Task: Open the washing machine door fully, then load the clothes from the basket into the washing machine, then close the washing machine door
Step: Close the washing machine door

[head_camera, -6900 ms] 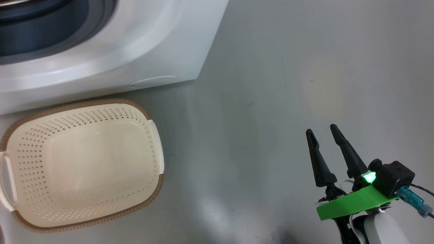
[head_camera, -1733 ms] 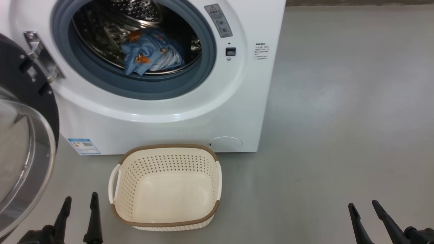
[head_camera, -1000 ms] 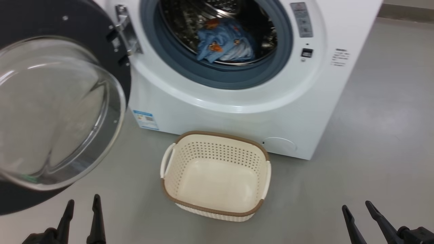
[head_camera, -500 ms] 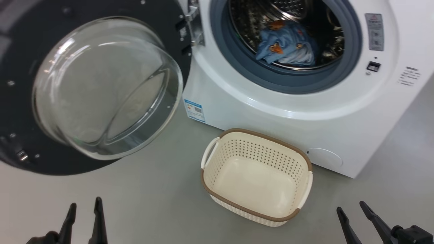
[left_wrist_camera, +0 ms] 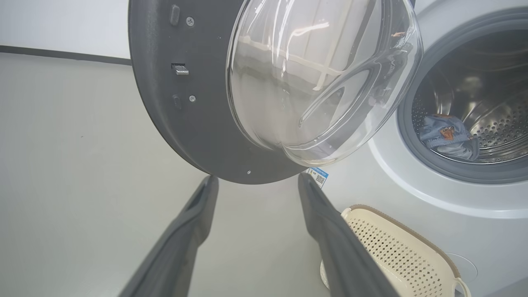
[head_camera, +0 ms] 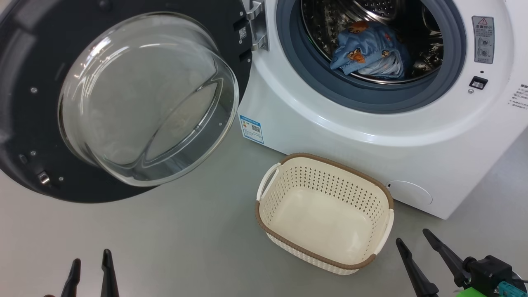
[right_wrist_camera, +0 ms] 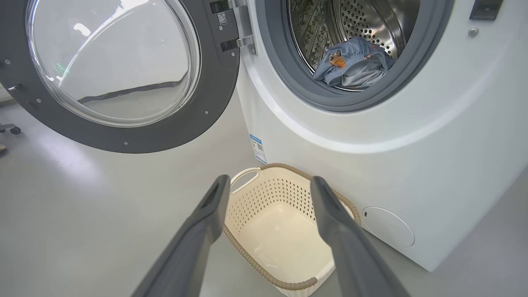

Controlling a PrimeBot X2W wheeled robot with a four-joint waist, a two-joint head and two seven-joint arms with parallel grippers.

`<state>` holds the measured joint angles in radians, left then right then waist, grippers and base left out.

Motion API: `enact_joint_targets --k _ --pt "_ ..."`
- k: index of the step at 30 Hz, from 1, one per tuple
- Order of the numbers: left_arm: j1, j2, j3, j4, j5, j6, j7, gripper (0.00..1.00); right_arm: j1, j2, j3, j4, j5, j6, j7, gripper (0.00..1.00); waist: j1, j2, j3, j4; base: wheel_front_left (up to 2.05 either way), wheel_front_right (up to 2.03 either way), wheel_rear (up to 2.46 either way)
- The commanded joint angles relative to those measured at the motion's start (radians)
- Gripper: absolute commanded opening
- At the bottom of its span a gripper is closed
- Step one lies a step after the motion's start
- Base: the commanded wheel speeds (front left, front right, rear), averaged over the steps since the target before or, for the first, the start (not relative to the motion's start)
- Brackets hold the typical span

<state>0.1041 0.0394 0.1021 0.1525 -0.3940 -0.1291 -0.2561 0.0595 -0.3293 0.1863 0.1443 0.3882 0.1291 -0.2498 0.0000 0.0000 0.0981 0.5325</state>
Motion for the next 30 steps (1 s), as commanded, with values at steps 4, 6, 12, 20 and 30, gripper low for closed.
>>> enact_joint_targets --k 4,6,12,20,30 --pt "-0.010 0.011 0.040 -0.033 -0.010 -0.002 -0.006 1.00 -0.027 -0.022 0.026 -0.016 0.013 0.002 -0.012 1.00 0.0000 0.0000 -0.003 -0.001 0.00 0.00 0.00" --pt "-0.014 0.011 0.042 -0.039 -0.018 -0.002 -0.006 1.00 -0.025 -0.020 0.024 -0.015 0.014 0.002 -0.012 1.00 0.0000 0.0000 -0.005 -0.002 0.00 0.00 0.00" --pt "-0.042 0.011 0.071 -0.080 -0.036 -0.002 -0.006 0.00 -0.006 -0.005 0.006 -0.020 0.012 0.002 -0.012 1.00 0.0000 0.0000 -0.010 -0.005 0.00 0.00 0.00" --pt "-0.157 0.101 0.171 -0.209 -0.044 -0.002 -0.006 0.00 0.041 0.029 -0.037 -0.039 0.000 0.002 -0.012 1.00 0.0000 0.0000 -0.014 -0.010 0.00 0.00 0.00" --pt "-0.432 0.363 0.268 -0.149 -0.217 -0.002 -0.006 0.00 0.071 0.041 -0.074 -0.064 -0.016 0.002 -0.012 1.00 0.0000 0.0000 0.012 -0.031 0.00 0.00 0.00"
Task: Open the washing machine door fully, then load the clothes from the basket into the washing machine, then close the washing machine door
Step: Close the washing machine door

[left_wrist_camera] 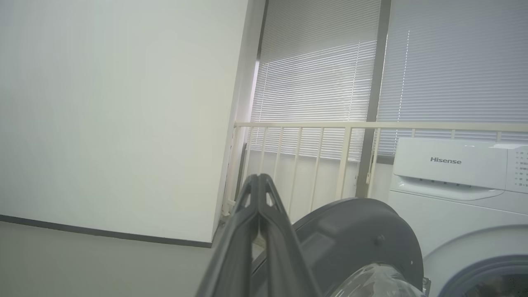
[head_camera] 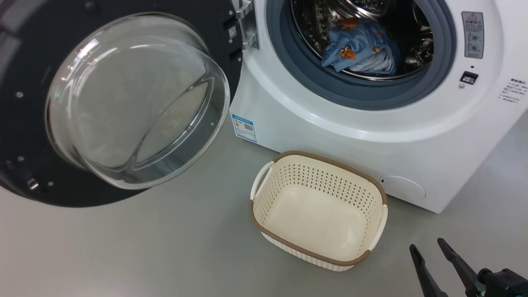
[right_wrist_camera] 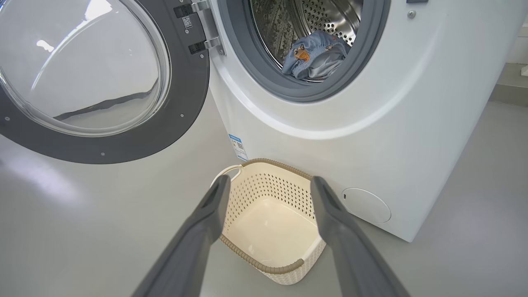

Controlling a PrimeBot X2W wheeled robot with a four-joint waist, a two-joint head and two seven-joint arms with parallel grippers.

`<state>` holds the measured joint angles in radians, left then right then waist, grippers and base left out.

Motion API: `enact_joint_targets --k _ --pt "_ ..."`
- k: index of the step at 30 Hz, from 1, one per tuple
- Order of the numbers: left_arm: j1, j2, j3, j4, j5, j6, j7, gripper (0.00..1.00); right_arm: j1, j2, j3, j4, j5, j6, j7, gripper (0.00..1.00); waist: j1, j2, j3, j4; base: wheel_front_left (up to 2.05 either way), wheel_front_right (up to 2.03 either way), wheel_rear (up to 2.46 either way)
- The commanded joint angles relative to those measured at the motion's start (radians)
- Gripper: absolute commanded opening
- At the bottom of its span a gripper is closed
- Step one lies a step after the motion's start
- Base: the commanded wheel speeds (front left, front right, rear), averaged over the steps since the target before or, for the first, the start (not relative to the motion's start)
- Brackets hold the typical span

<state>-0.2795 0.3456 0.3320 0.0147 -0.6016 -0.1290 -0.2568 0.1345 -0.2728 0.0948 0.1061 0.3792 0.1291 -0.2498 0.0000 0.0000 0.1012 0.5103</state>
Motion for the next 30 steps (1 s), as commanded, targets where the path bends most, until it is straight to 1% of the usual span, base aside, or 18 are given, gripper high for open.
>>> enact_joint_targets --k 1,3,4,7,8,11,12,14,16,17,19,22,23,24,28,30 --pt "-0.077 0.082 0.043 0.013 -0.032 -0.002 -0.005 0.00 -0.006 -0.016 0.016 -0.027 -0.008 0.002 -0.012 1.00 0.0000 0.0000 0.014 -0.014 0.00 0.00 0.00" --pt "-0.135 0.126 0.051 0.074 -0.089 -0.002 -0.005 0.00 -0.008 -0.018 0.015 -0.029 -0.009 0.002 -0.012 1.00 0.0000 0.0000 0.023 -0.023 0.00 0.00 0.00" --pt "-0.190 0.170 0.047 0.152 -0.148 -0.002 -0.005 0.00 -0.009 -0.020 0.014 -0.031 -0.010 0.002 -0.012 1.00 0.0000 0.0000 0.032 -0.031 0.00 0.00 0.00" --pt "-0.268 0.240 0.016 0.292 -0.249 -0.002 0.009 0.00 -0.015 -0.024 0.017 -0.033 -0.013 0.002 -0.012 1.00 0.0000 0.0000 0.046 -0.044 0.00 0.00 0.00" --pt "-0.295 0.259 0.004 0.341 -0.291 -0.002 0.030 0.00 -0.018 -0.025 0.018 -0.033 -0.013 0.002 -0.012 1.00 0.0000 0.0000 0.052 -0.048 0.00 0.00 0.00" --pt "-0.380 0.303 -0.014 0.477 -0.432 -0.002 0.120 0.00 -0.026 -0.030 0.019 -0.034 -0.014 0.002 -0.012 1.00 0.0000 0.0000 0.065 -0.058 0.00 0.00 0.00" --pt "-0.404 0.311 -0.023 0.518 -0.484 -0.002 0.174 0.00 -0.028 -0.032 0.019 -0.034 -0.015 0.002 -0.012 1.00 0.0000 0.0000 0.068 -0.061 0.00 0.00 0.00" --pt "-0.439 0.341 -0.044 0.598 -0.545 -0.002 0.272 0.00 -0.030 -0.034 0.019 -0.036 -0.016 0.002 -0.012 1.00 0.0000 0.0000 0.077 -0.065 0.00 0.00 0.00" --pt "-0.475 0.354 -0.069 0.659 -0.613 -0.002 0.398 0.00 -0.030 -0.037 0.017 -0.037 -0.016 0.002 -0.012 1.00 0.0000 0.0000 0.086 -0.065 0.00 0.00 0.00" --pt "-0.489 0.367 -0.077 0.684 -0.625 -0.002 0.429 0.00 -0.031 -0.038 0.016 -0.038 -0.016 0.002 -0.012 1.00 0.0000 0.0000 0.091 -0.065 0.00 0.00 0.00" --pt "-0.519 0.369 -0.087 0.730 -0.678 -0.002 0.517 0.00 -0.031 -0.041 0.015 -0.039 -0.017 0.002 -0.012 1.00 0.0000 0.0000 0.096 -0.065 0.00 0.00 0.00" --pt "-0.553 0.384 -0.102 0.798 -0.729 -0.002 0.641 0.00 -0.033 -0.046 0.016 -0.043 -0.018 0.002 -0.012 1.00 0.0000 0.0000 0.108 -0.068 0.00 0.00 0.00" --pt "-0.561 0.393 -0.107 0.818 -0.734 -0.002 0.667 0.00 -0.034 -0.048 0.016 -0.044 -0.018 0.002 -0.012 1.00 0.0000 0.0000 0.112 -0.068 0.00 0.00 0.00" --pt "-0.561 0.393 -0.107 0.818 -0.734 -0.002 0.667 0.00 -0.034 -0.048 0.016 -0.044 -0.018 0.002 -0.012 1.00 0.0000 0.0000 0.112 -0.068 0.00 0.00 0.00" --pt "-0.596 0.411 -0.111 0.901 -0.758 -0.002 0.732 0.00 -0.042 -0.060 0.018 -0.048 -0.018 0.002 -0.012 1.00 0.0000 0.0000 0.128 -0.076 0.00 0.00 0.00" --pt "-0.599 0.410 -0.112 0.907 -0.766 -0.002 0.746 0.00 -0.042 -0.063 0.017 -0.049 -0.018 0.002 -0.012 1.00 0.0000 0.0000 0.131 -0.077 0.00 0.00 0.00"
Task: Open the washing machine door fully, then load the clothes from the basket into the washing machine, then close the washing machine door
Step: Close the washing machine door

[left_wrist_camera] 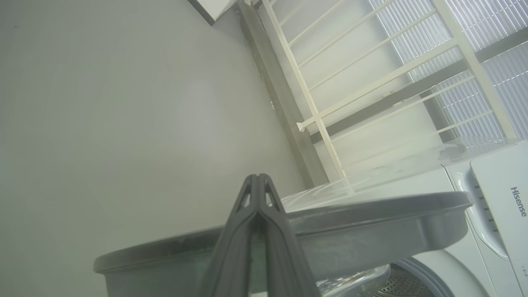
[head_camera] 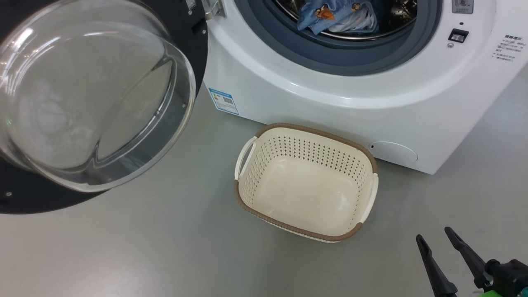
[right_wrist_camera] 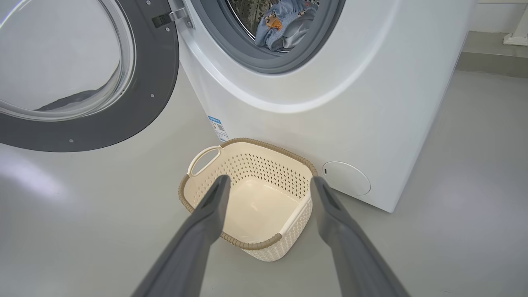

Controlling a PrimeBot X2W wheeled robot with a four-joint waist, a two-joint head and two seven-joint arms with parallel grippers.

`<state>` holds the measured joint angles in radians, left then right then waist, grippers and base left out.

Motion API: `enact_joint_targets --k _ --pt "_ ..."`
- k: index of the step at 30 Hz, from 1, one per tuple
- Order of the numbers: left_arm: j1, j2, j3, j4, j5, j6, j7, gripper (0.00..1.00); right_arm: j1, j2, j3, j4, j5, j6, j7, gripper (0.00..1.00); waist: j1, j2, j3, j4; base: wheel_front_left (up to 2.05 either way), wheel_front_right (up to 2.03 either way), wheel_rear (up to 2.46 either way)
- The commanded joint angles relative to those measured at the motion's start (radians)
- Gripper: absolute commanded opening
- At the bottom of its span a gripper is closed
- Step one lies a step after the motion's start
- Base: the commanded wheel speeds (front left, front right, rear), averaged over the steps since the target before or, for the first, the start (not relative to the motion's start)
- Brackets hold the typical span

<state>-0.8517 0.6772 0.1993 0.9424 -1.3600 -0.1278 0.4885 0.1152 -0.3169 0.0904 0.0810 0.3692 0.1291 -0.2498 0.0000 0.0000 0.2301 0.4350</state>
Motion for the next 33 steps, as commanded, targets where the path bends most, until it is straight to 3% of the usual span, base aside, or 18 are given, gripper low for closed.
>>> enact_joint_targets --k 1,16,33 --pt "-0.027 0.079 0.019 -0.016 -0.010 -0.003 0.008 0.00 -0.023 -0.022 0.021 -0.025 -0.008 0.002 -0.012 1.00 0.0000 0.0000 0.005 -0.002 0.00 0.00 0.00" --pt "0.006 0.055 -0.005 -0.014 -0.056 -0.003 0.077 0.00 -0.030 -0.032 0.019 -0.029 -0.010 0.002 -0.012 1.00 0.0000 0.0000 0.014 -0.012 0.00 0.00 0.00" --pt "0.104 0.043 -0.076 -0.170 -0.092 -0.003 0.256 0.00 -0.011 -0.011 0.020 -0.024 -0.010 0.002 -0.012 1.00 0.0000 0.0000 -0.032 0.015 0.00 0.00 0.00"
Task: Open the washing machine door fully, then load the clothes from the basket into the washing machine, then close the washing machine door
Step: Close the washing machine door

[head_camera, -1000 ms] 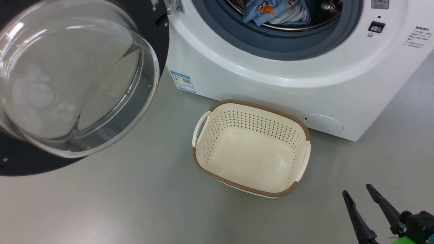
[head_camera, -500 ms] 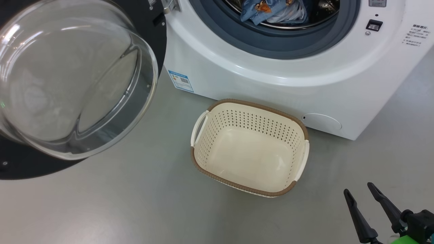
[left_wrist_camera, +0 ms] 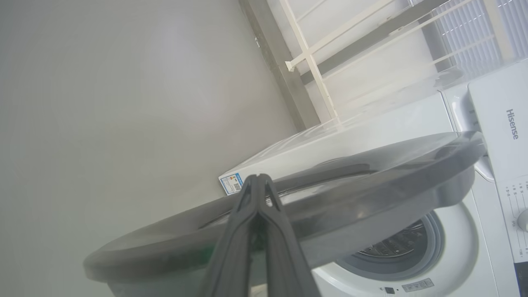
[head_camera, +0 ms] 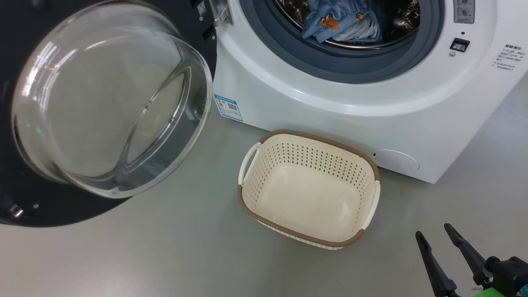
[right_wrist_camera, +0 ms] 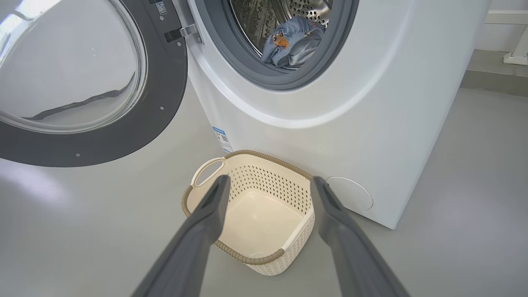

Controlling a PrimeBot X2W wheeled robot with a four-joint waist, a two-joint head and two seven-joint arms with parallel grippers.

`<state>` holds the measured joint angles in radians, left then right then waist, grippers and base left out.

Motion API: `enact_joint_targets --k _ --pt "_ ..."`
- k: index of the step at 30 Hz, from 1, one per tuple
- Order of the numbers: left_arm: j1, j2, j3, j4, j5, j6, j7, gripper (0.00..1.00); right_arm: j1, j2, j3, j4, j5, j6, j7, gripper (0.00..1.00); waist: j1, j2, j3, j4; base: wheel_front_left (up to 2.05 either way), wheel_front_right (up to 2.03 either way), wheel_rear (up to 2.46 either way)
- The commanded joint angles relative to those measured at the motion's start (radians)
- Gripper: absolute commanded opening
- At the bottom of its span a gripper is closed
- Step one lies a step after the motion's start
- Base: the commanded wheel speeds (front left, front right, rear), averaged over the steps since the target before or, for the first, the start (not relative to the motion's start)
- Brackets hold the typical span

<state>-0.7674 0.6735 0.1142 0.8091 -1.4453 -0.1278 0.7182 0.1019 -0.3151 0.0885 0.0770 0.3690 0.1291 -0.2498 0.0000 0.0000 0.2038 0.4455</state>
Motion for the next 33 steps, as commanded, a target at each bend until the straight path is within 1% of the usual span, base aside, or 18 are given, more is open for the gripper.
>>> enact_joint_targets --k 1,21,33 --pt "0.026 0.045 0.007 -0.048 -0.011 -0.003 0.035 0.00 0.003 -0.012 0.022 -0.020 -0.010 0.002 -0.012 1.00 0.0000 0.0000 -0.007 0.006 0.00 0.00 0.00" --pt "0.148 0.048 -0.018 -0.299 -0.093 -0.003 0.194 0.00 0.015 0.004 0.027 -0.017 -0.007 0.002 -0.012 1.00 0.0000 0.0000 -0.043 0.018 0.00 0.00 0.00" --pt "0.238 0.053 -0.038 -0.489 -0.132 -0.003 0.289 0.00 0.021 0.014 0.025 -0.017 -0.005 0.002 -0.012 1.00 0.0000 0.0000 -0.061 0.015 0.00 0.00 0.00"
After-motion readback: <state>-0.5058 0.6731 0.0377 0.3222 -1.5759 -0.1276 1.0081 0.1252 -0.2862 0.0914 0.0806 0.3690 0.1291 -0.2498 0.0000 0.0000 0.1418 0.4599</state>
